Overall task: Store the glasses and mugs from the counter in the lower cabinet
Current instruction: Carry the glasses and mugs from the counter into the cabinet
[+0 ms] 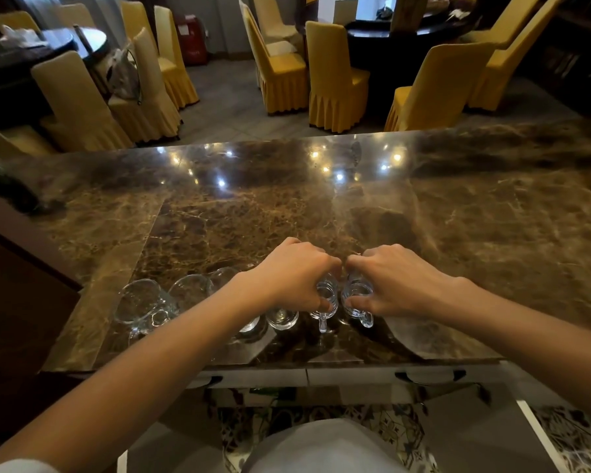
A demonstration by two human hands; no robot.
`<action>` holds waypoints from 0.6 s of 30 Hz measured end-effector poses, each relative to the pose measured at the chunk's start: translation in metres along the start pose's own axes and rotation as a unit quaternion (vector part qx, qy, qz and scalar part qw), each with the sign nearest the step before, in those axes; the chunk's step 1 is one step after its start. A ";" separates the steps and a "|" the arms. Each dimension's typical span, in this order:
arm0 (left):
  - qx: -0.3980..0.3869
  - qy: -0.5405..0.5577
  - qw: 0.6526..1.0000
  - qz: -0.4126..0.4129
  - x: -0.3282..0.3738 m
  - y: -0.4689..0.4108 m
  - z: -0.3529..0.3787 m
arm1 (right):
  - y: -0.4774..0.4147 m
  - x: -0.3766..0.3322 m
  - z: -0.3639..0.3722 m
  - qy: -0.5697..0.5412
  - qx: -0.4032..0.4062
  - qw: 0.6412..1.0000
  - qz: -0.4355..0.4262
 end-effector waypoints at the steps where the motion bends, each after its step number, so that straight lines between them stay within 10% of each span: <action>1: 0.001 0.003 1.000 -0.002 0.000 0.000 0.000 | 0.000 0.000 0.000 0.001 0.000 1.000 0.003; 13: 0.001 0.007 0.999 -0.037 0.003 0.009 0.001 | 0.012 0.013 0.014 -0.046 -0.010 0.997 0.063; 18: 0.284 0.256 0.914 -0.137 0.012 0.064 -0.036 | 0.044 0.025 0.005 -0.242 0.125 0.953 0.136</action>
Point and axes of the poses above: each hand's wrist, its own y-axis away from the middle knuckle, its own z-axis out of the palm, x = y × z, the point moved 4 cm from there along -y, towards the middle knuckle, and after that the axes turned 10 degrees about -y, right-handed, at the moved point
